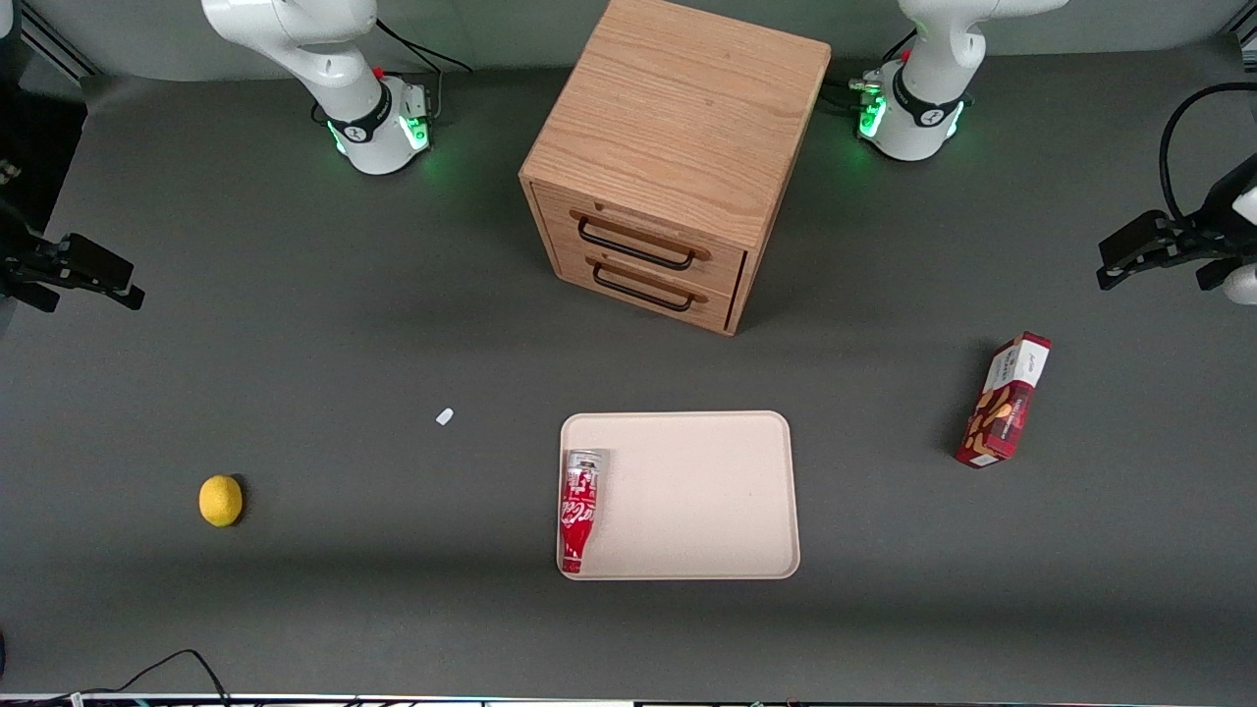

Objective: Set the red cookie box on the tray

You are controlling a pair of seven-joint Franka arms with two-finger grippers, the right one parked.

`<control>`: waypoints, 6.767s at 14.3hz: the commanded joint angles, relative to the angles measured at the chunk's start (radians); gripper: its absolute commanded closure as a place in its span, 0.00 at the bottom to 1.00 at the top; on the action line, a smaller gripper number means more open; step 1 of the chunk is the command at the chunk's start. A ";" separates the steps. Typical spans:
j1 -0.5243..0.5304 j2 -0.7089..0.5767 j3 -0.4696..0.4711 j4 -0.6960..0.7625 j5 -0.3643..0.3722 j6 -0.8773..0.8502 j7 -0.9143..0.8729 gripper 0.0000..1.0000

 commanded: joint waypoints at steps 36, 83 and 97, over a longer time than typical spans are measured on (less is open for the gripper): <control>0.051 0.360 0.060 -0.581 0.054 0.903 0.458 0.56; -0.369 0.856 -0.074 0.401 0.067 0.439 -0.513 1.00; -0.383 0.910 -0.062 0.375 0.071 0.525 -0.553 0.00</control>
